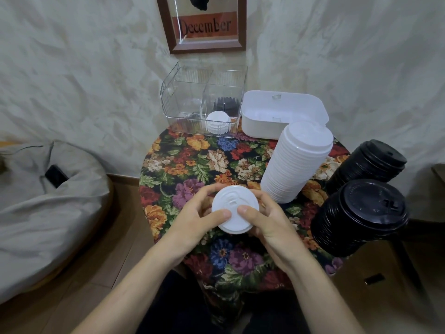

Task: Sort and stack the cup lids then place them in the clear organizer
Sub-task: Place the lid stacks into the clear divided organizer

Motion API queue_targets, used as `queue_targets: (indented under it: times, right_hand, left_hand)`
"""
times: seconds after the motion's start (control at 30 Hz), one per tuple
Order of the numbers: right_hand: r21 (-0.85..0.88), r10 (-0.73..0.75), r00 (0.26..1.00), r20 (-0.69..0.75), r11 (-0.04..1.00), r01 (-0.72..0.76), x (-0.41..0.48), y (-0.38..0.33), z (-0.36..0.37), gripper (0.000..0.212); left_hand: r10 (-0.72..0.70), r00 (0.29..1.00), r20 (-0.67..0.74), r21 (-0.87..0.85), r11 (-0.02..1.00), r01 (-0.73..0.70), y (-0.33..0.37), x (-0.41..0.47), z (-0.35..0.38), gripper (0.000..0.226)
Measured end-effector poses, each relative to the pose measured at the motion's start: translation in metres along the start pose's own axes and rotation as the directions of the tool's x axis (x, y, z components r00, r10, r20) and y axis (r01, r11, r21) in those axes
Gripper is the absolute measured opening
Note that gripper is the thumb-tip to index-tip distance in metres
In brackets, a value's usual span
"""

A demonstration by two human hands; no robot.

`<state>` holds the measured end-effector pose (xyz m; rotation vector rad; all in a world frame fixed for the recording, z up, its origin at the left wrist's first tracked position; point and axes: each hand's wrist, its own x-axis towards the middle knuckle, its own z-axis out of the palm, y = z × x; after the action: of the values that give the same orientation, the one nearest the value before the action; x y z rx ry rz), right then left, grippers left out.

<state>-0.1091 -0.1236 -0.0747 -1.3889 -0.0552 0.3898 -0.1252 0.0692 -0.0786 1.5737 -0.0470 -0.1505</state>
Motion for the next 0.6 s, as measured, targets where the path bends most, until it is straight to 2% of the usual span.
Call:
queue_targets:
  times: [0.23,0.37,0.47,0.6]
  right_hand:
    - [0.062,-0.04,0.997,-0.072,0.997,0.044,-0.002,0.005,0.006,0.075]
    - [0.076,-0.043,0.996,-0.078,0.996,0.048,-0.005,0.006,0.008,0.073]
    - [0.086,-0.037,0.997,-0.074,0.995,0.043,-0.006,0.005,0.008,0.067]
    - [0.094,-0.026,0.995,-0.096,0.995,0.035,-0.005,0.007,0.01,0.069]
  left_hand:
    - [-0.006,0.997,-0.073,-0.089,0.996,0.0,-0.008,-0.001,0.014,0.073]
    - [0.03,0.994,-0.1,-0.065,0.997,-0.037,-0.003,-0.001,0.016,0.065]
    - [0.043,0.995,-0.084,-0.045,0.998,-0.047,-0.002,0.0,0.013,0.065]
    - [0.036,0.996,-0.08,-0.038,0.998,-0.04,-0.003,0.001,0.011,0.068]
